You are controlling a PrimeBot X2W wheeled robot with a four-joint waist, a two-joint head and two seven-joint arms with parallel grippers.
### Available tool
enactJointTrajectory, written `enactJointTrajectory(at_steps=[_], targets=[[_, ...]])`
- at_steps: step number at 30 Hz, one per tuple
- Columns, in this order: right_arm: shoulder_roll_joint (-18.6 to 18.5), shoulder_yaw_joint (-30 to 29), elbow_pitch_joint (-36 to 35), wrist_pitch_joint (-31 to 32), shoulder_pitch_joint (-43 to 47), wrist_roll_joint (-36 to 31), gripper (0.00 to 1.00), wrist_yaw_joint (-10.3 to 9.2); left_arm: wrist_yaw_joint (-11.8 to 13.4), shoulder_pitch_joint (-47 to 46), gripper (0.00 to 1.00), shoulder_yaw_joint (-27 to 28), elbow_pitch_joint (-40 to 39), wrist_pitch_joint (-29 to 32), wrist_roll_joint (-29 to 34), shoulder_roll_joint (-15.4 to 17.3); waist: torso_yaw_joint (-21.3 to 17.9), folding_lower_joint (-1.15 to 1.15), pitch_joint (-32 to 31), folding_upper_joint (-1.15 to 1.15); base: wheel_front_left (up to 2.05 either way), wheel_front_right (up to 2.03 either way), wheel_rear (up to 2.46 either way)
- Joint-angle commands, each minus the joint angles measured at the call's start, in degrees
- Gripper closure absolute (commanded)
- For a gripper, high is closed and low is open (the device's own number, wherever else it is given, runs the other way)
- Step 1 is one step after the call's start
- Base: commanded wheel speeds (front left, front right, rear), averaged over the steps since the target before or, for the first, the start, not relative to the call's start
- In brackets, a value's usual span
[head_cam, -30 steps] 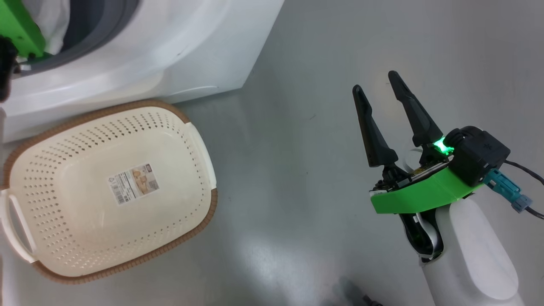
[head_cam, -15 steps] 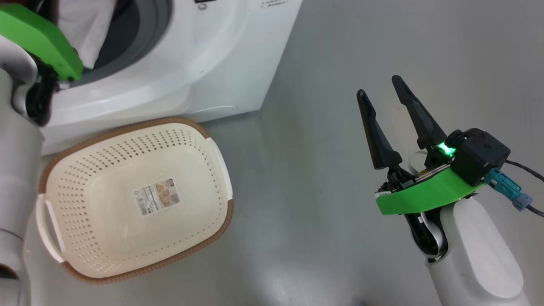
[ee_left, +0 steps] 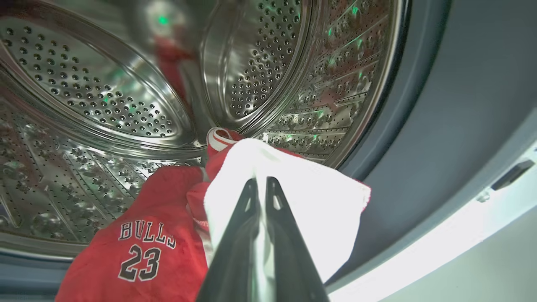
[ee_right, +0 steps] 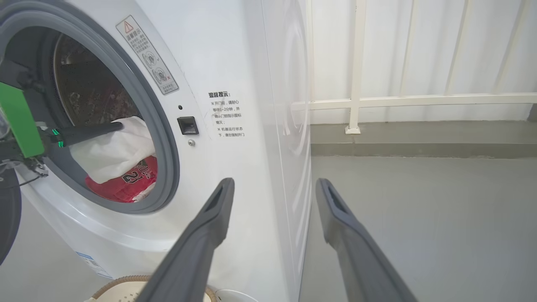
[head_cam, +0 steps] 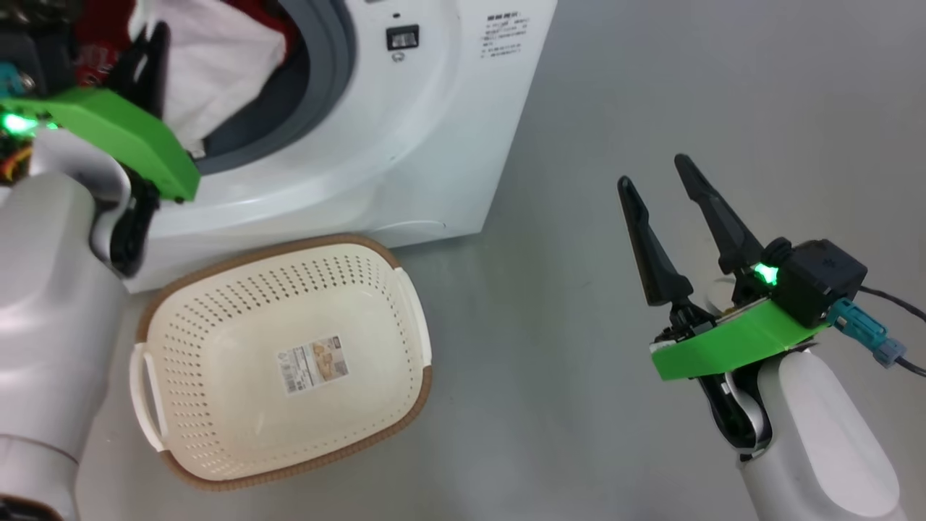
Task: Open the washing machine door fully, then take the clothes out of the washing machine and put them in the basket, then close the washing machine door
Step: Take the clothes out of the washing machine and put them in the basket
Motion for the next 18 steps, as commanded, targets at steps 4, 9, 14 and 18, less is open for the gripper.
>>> enactJointTrajectory(at_steps=[4,9,14,18], targets=[[-0.74,1.23,-0.66,-0.26,2.41,0.72,0.0,0.09,-0.17,2.97,1.0,0.31,-4.06,-2.07,-0.77,2.63,2.57,0.0,-4.25,0.0,0.0,0.0,0.0],[-1.25,1.4,0.12,-0.26,3.87,1.49,0.0,0.09,0.99,7.55,1.0,-0.31,-8.96,-3.27,-0.46,3.59,3.73,0.0,-7.36,0.0,0.0,0.0,0.0],[-1.7,1.59,0.72,-0.26,5.22,2.16,0.0,0.09,3.17,13.17,1.0,-0.54,-15.92,-3.34,-0.71,5.02,4.71,0.0,-10.18,0.0,0.0,0.0,0.0],[-2.11,1.52,1.02,-0.26,6.3,2.65,0.0,0.09,5.73,17.97,1.0,-0.39,-23.3,-2.95,-0.99,6.67,5.47,0.0,-12.1,0.0,0.0,0.0,0.0]])
